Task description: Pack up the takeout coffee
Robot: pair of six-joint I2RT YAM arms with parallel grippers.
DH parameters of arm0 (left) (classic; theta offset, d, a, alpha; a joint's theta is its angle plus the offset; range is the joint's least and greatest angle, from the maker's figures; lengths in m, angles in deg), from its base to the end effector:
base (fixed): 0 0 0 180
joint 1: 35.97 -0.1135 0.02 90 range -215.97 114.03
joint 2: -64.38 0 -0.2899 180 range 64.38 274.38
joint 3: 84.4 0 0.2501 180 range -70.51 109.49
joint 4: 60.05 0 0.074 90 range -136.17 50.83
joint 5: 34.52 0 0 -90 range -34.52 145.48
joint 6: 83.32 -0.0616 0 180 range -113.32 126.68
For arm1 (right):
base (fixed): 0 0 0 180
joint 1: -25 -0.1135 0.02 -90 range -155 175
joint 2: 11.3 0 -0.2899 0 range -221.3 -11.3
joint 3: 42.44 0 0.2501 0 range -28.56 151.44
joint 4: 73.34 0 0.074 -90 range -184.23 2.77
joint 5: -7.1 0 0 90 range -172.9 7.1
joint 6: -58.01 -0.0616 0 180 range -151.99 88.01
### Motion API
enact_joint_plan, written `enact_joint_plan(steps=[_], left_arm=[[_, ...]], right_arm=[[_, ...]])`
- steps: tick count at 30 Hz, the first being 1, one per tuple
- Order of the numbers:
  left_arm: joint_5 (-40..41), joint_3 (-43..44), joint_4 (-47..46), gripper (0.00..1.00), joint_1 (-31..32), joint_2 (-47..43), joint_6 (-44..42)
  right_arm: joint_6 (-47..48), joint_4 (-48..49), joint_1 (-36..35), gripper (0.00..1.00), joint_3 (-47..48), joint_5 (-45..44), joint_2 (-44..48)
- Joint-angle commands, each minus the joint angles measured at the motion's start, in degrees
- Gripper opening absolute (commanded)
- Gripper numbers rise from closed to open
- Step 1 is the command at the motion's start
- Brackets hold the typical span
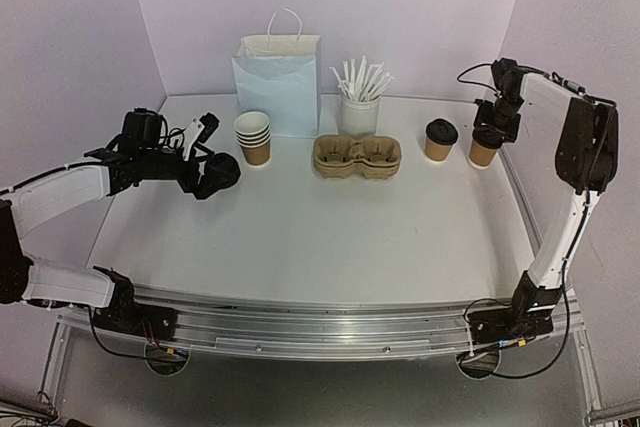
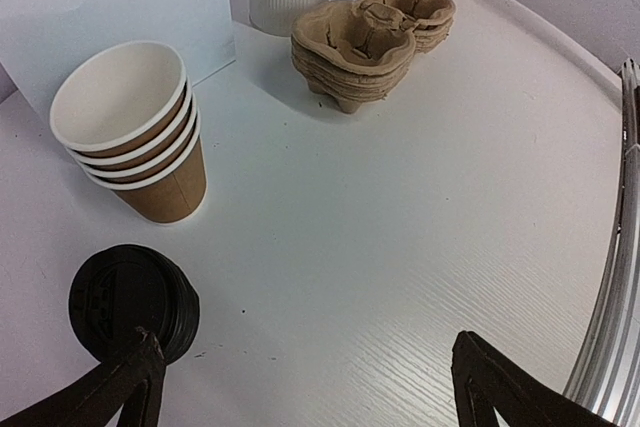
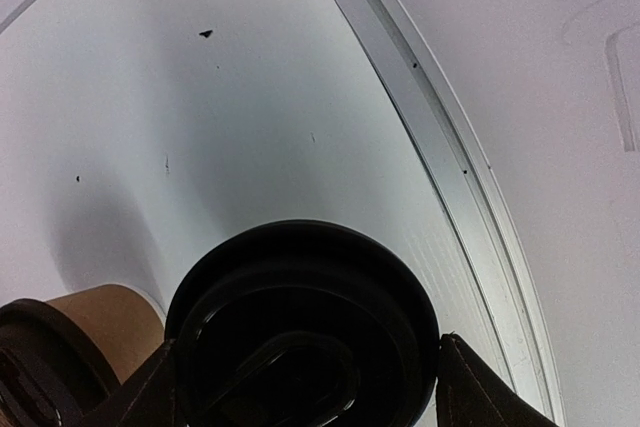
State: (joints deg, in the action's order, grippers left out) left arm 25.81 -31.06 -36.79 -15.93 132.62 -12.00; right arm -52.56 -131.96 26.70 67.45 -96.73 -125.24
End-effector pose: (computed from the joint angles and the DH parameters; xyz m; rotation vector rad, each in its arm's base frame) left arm 0.2286 -0.1159 0.2396 0.9872 1.9632 -0.5898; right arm 0.4479 -0.0280 0.2419 0.5830 2.5613 -0.2095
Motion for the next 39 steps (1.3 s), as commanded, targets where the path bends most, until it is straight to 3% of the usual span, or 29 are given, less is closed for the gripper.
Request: enact_joint_plan(steps=[1,5,10,13,23,30,33,39], left_arm=[[-1.1,3.3,0.8,1.00,-0.2,1.1,-1.5],[-1.4,3.6,0.7,0.99,-0.3,1.6,-1.8],[-2.1,3.9,0.8,0.99,-0.2,1.6,-2.0],[-2.7,4.3,0.7,1.00,-0.3,1.7,-2.1],[-3.6,7.7,0.8,0.99,-0.3,2.6,-3.3],[-1.1,11.4,-1.0,0.98,-0.6,3.4,-3.8],[-3.7,17.9,1.7,0.93,-2.6,5.4,-7.7],[-10.1,35.3,11.9,0.84,-8.7,14.8,-23.4]], right_arm=[[1.3,2.1,-0.1,0.43,2.5,1.0,-2.1],[2.3,2.2,-0.1,0.50,2.4,0.8,-3.1],[4.1,2.1,-0.1,0.76,2.6,1.7,-2.7],[4.5,2.1,-0.1,0.80,2.9,2.9,-2.0],[6.5,2.0,-0.1,0.89,6.8,4.7,0.3],[6.3,1.5,-0.4,0.89,8.2,6.8,3.1],[5.6,1.3,-1.1,0.86,8.6,9.4,5.6],[6.0,1.3,-6.8,0.85,8.0,12.9,10.6]])
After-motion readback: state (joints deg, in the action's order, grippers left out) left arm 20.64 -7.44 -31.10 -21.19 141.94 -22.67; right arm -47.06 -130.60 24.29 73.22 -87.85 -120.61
